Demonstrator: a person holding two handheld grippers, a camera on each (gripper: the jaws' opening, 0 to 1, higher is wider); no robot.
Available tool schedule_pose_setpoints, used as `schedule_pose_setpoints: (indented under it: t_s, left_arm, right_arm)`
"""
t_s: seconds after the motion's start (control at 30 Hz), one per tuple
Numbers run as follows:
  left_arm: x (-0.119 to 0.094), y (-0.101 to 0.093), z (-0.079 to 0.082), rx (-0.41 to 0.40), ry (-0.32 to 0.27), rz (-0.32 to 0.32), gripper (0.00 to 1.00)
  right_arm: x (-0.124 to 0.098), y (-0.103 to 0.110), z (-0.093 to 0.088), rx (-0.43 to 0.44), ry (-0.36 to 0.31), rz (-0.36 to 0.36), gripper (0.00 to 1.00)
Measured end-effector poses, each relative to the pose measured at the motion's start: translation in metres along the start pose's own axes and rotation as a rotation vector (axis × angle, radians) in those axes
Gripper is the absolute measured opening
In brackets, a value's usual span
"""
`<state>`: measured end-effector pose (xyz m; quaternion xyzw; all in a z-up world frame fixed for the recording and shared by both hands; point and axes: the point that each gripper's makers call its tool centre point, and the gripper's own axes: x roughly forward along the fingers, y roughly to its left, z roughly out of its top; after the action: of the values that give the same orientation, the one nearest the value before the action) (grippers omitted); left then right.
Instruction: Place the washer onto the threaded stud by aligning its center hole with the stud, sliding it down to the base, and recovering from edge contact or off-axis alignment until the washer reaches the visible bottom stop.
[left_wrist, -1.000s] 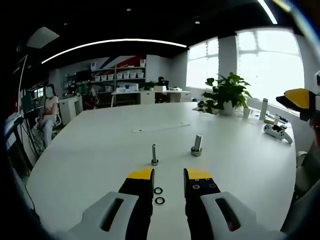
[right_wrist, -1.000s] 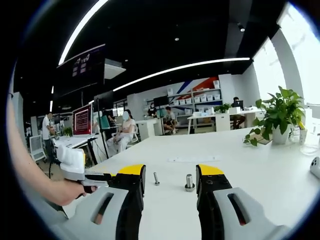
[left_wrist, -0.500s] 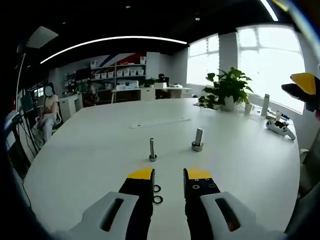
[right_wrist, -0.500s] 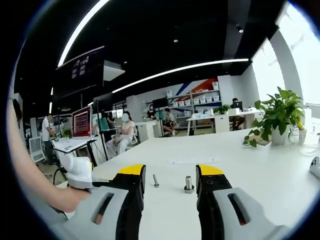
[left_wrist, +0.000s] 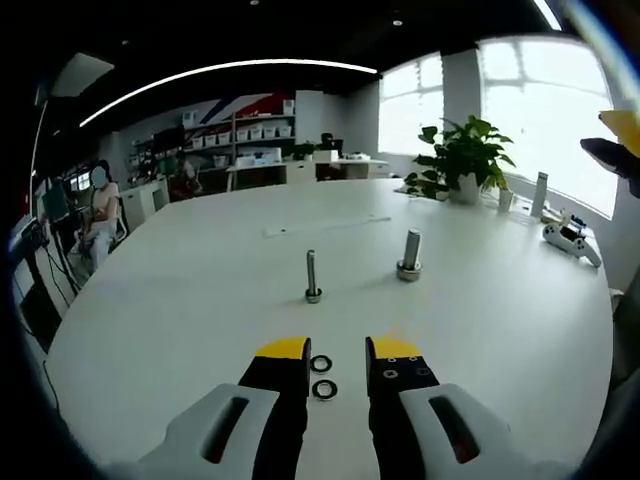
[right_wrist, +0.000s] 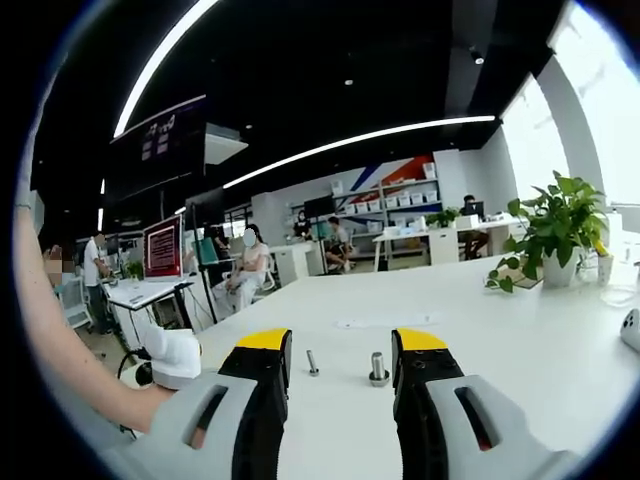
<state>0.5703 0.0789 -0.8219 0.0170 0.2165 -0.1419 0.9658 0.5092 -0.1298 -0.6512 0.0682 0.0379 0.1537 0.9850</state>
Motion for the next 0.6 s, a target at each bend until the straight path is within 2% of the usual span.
schedule_pose_setpoints:
  t_s: [0.3, 0.6]
  left_arm:
    - [0.009, 0.006, -0.006, 0.001, 0.034, 0.012, 0.20]
    - [0.016, 0.008, -0.023, 0.005, 0.090, 0.013, 0.19]
  right_arm:
    - [0.000, -0.002, -0.003, 0.009, 0.009, -0.006, 0.42]
    - [0.000, 0.001, -0.004, 0.003, 0.015, -0.002, 0.42]
